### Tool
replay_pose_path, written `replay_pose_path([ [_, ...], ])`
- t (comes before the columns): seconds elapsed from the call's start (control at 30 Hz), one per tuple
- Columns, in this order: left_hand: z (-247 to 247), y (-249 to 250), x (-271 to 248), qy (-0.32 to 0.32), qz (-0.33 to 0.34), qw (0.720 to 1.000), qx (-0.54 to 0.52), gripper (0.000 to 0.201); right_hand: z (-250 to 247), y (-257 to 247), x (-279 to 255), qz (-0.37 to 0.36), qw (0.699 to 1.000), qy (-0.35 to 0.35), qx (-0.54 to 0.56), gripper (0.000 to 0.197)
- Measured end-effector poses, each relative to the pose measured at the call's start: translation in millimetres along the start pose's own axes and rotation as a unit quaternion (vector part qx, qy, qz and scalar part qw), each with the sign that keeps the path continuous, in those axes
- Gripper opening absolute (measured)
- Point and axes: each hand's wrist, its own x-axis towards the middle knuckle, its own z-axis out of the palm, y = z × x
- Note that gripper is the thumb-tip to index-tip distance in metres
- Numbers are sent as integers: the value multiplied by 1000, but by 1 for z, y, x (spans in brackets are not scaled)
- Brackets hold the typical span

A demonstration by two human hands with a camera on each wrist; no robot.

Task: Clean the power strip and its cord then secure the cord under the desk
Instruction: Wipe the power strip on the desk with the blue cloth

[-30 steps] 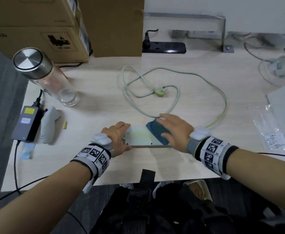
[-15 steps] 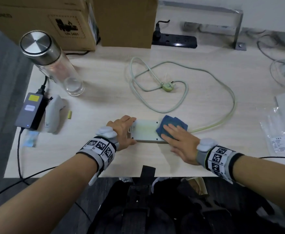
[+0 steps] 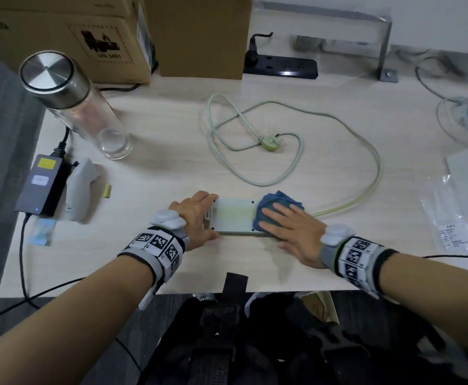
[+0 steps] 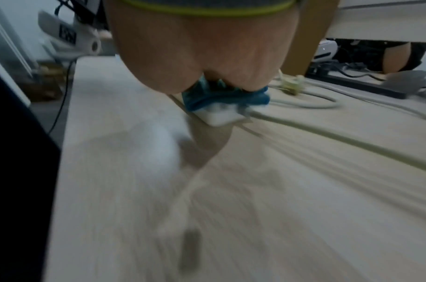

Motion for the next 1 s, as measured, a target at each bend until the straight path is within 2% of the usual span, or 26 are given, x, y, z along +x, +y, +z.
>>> replay_pose_path([
  [0.13,2,1,1,-10,-6,1000,0,85,6,-2,-4,0,1000,7,6,61],
  [0.27,4,2,1,0,-12,1000,-8,82,4,-41,43,-24,999,32,12,63],
  [0.33,3,3,0,4,-3,1000,-21,74,-6,-62,67,-32,999,21,24,67],
  [0.4,1,5,1,6,3,1000,-29,69,-13,-63,72,-35,999,6,31,71],
  [0.5,1,0,2,5,0,1000,-1,79,-18,-28,37,-54,998,-1,27,69],
  [0.57,3,1,3,-2,1,1000,17,83,-13,1,1,-42,999,-5,27,65],
  [0.63,7,1,4,0,1,1000,13,84,-10,9,-17,-33,999,-12,35,66],
  [0.77,13,0,6,7,-10,999,-35,80,-7,-33,25,-51,998,0,45,71],
  [0.87,13,-1,7,9,2,998,-59,60,-15,-78,72,-38,999,13,33,81],
  [0.93,13,-2,8,9,9,998,-65,56,-18,-82,82,-26,999,8,31,78],
  [1.0,13,-3,7,14,3,997,-73,66,-17,-61,64,-8,999,6,35,72],
])
